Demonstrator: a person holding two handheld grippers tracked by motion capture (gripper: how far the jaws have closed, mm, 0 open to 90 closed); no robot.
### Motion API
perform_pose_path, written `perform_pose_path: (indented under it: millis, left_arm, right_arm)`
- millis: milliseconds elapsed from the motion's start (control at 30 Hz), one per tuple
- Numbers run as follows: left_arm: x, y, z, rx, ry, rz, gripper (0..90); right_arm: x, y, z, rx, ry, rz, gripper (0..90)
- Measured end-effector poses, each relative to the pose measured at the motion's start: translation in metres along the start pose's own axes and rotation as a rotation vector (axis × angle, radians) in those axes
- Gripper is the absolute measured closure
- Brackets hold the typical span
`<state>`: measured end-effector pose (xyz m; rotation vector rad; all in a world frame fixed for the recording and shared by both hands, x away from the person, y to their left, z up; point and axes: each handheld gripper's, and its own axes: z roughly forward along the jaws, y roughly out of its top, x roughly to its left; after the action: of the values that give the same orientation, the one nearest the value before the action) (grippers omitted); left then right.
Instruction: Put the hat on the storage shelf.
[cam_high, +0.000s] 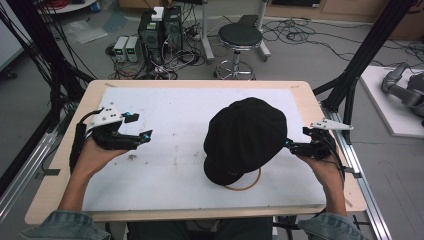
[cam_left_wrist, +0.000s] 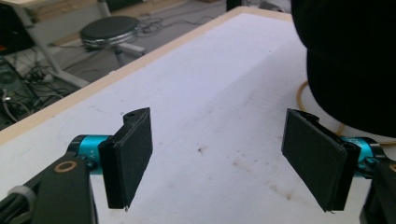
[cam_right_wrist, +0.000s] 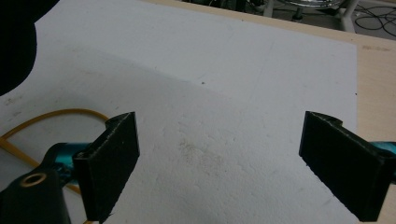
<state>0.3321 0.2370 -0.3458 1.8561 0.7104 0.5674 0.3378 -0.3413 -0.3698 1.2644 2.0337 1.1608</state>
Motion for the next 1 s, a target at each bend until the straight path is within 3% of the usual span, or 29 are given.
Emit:
perform_pose_path:
  millis: [167, 567, 767, 1000]
  left_arm:
    - [0.005, -0.021, -0.012, -0.003, 0.075, -0.009, 24.2]
    - [0.012, -0.052, -0.028, 0.024, 0.149, -0.035, 24.2]
    - [0.016, -0.062, -0.029, 0.038, 0.156, -0.058, 24.2]
    - [0.017, -0.066, -0.026, 0.059, 0.153, -0.053, 24.2]
  right_arm:
    - [-0.001, -0.001, 0.002, 0.003, 0.000, 0.003, 12.1]
    - [0.001, 0.001, 0.007, 0.007, 0.003, -0.010, 12.2]
    - [0.003, 0.002, 0.009, 0.012, 0.005, -0.015, 12.2]
    - [0.004, 0.002, 0.011, 0.019, 0.004, -0.017, 12.1]
